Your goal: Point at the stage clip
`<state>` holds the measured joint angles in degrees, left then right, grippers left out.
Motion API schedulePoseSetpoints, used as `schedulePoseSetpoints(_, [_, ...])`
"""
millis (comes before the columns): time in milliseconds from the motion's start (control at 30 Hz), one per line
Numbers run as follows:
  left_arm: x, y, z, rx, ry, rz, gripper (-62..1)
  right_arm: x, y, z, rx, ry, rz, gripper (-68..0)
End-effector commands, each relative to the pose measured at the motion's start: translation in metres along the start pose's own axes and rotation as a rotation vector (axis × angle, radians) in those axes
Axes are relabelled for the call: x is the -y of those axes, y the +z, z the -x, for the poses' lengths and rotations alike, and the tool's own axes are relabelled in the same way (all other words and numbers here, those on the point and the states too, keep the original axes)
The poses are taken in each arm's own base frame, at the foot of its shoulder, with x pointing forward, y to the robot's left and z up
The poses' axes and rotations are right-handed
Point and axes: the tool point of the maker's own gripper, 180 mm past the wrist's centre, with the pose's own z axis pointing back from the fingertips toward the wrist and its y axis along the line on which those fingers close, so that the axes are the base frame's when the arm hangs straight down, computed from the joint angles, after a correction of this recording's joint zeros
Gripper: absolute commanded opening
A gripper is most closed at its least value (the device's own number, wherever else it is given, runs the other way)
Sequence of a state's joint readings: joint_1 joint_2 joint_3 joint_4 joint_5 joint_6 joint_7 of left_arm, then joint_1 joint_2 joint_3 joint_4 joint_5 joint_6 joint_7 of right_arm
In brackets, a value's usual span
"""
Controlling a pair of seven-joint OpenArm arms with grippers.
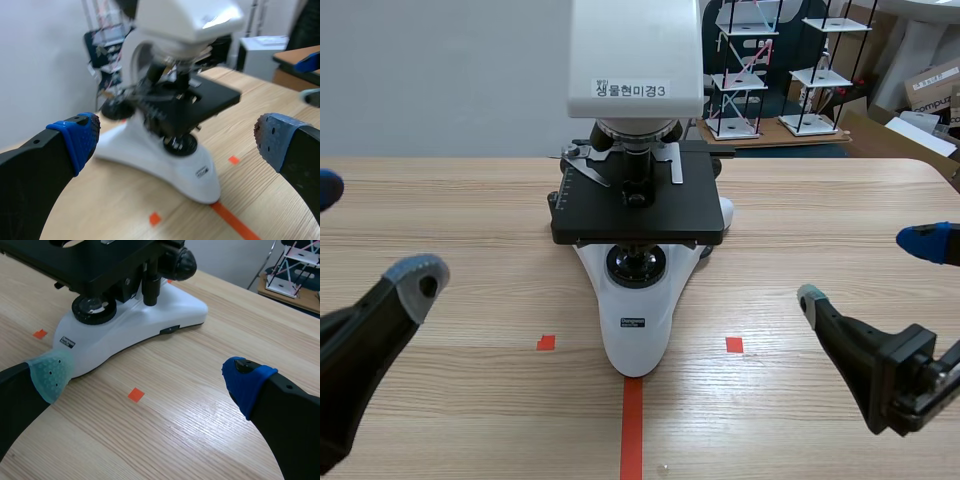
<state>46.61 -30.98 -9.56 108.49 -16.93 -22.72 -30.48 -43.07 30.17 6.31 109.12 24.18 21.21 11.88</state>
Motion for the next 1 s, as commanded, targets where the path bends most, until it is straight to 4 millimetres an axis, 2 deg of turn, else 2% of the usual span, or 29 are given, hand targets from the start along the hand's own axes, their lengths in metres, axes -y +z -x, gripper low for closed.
schedulePoseSetpoints(0, [0.002,-0.008,-0.014,0.049,-0.002,-0.001,1.4,0.003,-0.001,-0.008,0.014,0.015,0.004,-1.9])
schedulePoseSetpoints(133, [0.002,-0.015,-0.027,0.098,-0.023,0.01,1.4,0.004,-0.001,-0.012,0.034,0.016,0.005,-1.9])
schedulePoseSetpoints(967, [0.002,-0.015,-0.027,0.099,-0.023,0.01,1.4,0.004,-0.001,-0.014,0.045,0.016,0.005,-1.9])
